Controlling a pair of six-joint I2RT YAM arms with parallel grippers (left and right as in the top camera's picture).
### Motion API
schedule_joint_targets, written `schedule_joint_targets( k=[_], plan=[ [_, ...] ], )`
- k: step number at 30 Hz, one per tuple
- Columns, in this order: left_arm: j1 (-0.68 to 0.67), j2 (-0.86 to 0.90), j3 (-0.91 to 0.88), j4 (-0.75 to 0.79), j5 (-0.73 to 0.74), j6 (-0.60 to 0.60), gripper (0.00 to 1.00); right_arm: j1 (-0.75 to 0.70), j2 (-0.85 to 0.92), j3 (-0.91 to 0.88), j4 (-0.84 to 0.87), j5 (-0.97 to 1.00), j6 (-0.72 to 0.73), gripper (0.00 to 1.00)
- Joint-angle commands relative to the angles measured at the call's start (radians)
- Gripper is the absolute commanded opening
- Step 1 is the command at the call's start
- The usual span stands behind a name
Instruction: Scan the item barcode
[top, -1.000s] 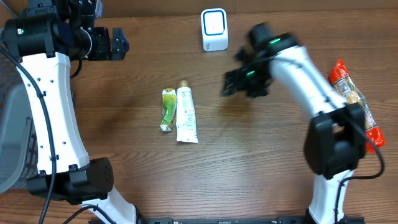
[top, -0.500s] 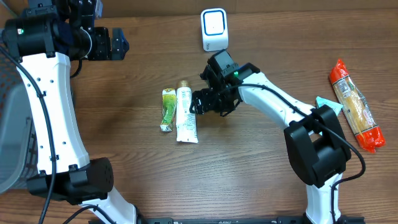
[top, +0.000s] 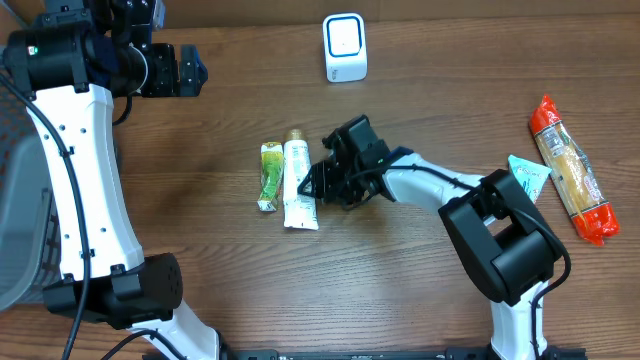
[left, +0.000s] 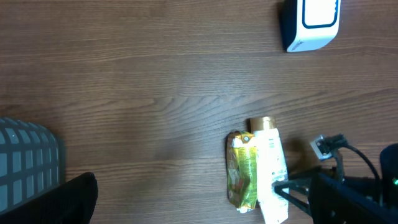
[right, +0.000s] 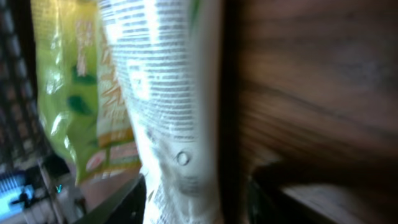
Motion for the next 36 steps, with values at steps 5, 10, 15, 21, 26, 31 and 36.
schedule_joint_targets(
  k=[5,10,15,21,26,31,36],
  plan=[
    [-0.001,-0.009,0.006,0.0,0.001,0.019,0.99,0.076,0.01,-0.056,0.005,0.174,0.171,0.22],
    [-0.001,-0.009,0.006,0.0,0.001,0.019,1.0,0.051,-0.004,-0.053,-0.006,0.143,0.158,0.04],
    [-0.001,-0.009,0.006,0.0,0.001,0.019,0.99,-0.014,-0.11,-0.026,-0.133,0.214,0.035,0.04],
    [-0.001,-0.009,0.006,0.0,0.001,0.019,0.99,-0.036,-0.257,0.022,-0.339,0.386,-0.252,0.04],
    [-0.001,-0.009,0.006,0.0,0.001,0.019,1.0,-0.033,-0.252,0.034,-0.451,0.542,-0.467,0.04],
    [-0.001,-0.009,0.006,0.0,0.001,0.019,1.0,-0.037,-0.235,0.034,-0.426,0.624,-0.552,0.19],
    [-0.001,-0.009,0.006,0.0,0.001,0.019,1.0,-0.079,-0.235,0.037,-0.386,0.605,-0.513,0.55]
  ],
)
